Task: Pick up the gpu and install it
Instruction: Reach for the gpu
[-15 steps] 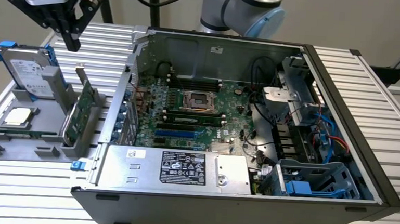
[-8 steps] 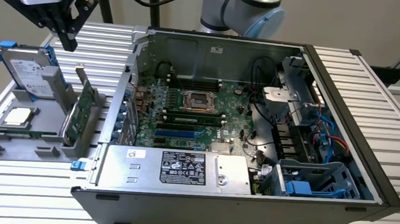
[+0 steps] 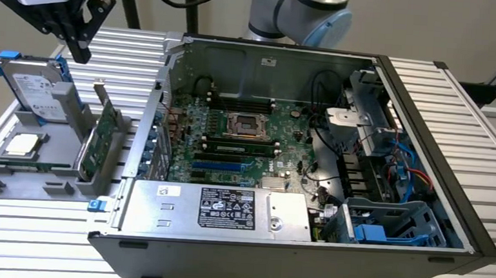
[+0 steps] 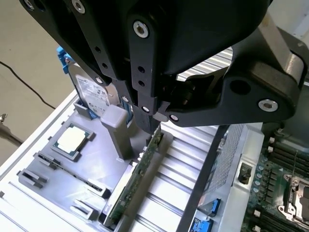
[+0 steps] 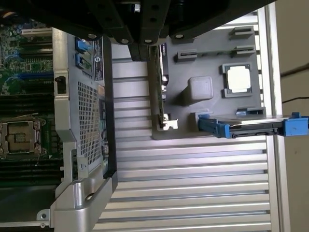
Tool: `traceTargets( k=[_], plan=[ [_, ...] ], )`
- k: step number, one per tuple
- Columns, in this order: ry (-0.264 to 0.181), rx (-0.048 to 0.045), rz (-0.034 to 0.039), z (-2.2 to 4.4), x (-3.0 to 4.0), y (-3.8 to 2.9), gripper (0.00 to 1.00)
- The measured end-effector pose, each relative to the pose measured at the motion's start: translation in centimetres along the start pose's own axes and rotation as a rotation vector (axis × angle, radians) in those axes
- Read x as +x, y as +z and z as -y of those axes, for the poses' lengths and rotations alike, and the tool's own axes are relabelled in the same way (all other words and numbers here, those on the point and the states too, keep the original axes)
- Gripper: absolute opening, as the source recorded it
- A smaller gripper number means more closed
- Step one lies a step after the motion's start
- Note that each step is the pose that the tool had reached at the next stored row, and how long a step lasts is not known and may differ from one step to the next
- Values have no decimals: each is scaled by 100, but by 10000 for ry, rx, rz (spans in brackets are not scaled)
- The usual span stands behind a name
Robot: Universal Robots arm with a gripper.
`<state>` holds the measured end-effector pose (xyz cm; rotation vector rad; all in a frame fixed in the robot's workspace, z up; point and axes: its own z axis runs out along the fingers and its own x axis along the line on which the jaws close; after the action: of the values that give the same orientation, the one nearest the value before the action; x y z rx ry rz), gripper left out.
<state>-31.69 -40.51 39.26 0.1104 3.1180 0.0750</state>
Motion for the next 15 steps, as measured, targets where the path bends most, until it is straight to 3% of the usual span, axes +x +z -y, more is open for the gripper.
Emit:
traceTargets(
  k=[15],
  plan=[
    [0, 0, 0, 8, 110, -3, 0]
  ],
)
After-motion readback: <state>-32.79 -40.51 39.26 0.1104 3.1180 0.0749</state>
